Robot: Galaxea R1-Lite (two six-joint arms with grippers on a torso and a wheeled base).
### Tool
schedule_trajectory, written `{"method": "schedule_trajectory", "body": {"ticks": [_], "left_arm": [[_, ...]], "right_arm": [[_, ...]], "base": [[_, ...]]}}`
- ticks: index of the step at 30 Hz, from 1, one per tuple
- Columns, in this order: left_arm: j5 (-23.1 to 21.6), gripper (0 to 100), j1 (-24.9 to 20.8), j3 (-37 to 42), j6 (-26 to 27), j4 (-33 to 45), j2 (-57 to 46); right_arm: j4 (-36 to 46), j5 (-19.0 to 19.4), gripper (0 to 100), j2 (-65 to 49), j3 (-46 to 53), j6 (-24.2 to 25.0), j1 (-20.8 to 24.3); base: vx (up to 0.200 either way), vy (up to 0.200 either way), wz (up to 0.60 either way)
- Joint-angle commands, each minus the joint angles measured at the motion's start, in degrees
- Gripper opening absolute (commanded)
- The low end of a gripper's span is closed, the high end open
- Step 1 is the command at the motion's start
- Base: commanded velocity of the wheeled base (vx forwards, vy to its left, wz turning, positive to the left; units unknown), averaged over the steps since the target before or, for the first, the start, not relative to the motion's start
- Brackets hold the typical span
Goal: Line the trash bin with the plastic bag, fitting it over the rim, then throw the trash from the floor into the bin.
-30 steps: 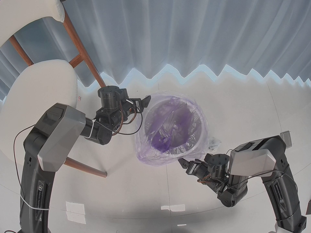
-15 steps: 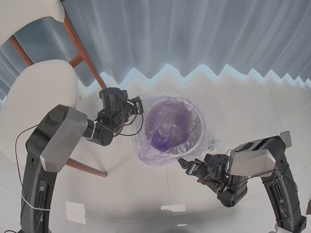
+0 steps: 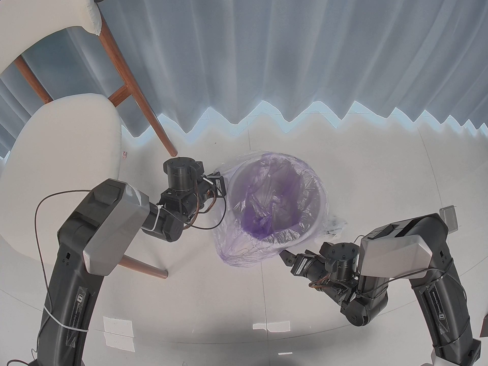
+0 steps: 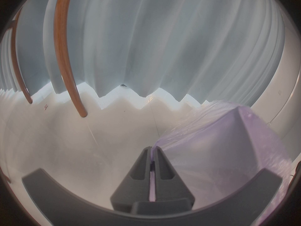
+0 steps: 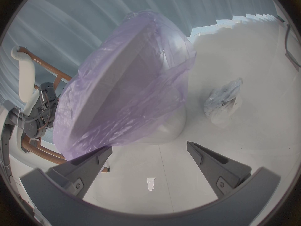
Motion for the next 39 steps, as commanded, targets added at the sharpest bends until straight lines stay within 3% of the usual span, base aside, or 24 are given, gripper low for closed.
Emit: {"method": "schedule_trajectory", "body": {"ticks": [1, 21, 22, 27, 32, 39], "left_arm": [[0.5, 0, -0.1, -2.6, -0.1, 0.1, 4.3], [2.4, 0, 0.6, -2.1, -5.0, -1.3, 5.3], [2.7, 100, 0.6, -2.1, -5.0, -1.6, 5.3], [3.0, 100, 0.4, -1.2, -5.8, -5.3, 5.2], [3.5, 100, 1.0, 6.1, -8.6, -10.5, 1.6], [3.4, 100, 1.3, 24.6, -18.9, -20.1, -11.3]], "right_arm": [[-1.0, 0.0, 100, 0.2, 0.0, 0.0, 0.1], [-1.0, 0.0, 100, 1.1, -0.2, -0.3, 0.1], [-1.0, 0.0, 100, 1.1, -0.2, -0.3, 0.1], [-1.0, 0.0, 100, 1.1, -0.1, -0.3, 0.1], [-1.0, 0.0, 100, 1.2, -0.2, -0.3, 0.1], [-1.0, 0.0, 100, 1.2, 0.1, -0.3, 0.1]], "base": [[0.000, 0.000, 0.00], [0.000, 0.000, 0.00], [0.000, 0.000, 0.00], [0.000, 0.000, 0.00], [0.000, 0.000, 0.00], [0.000, 0.000, 0.00]]}}
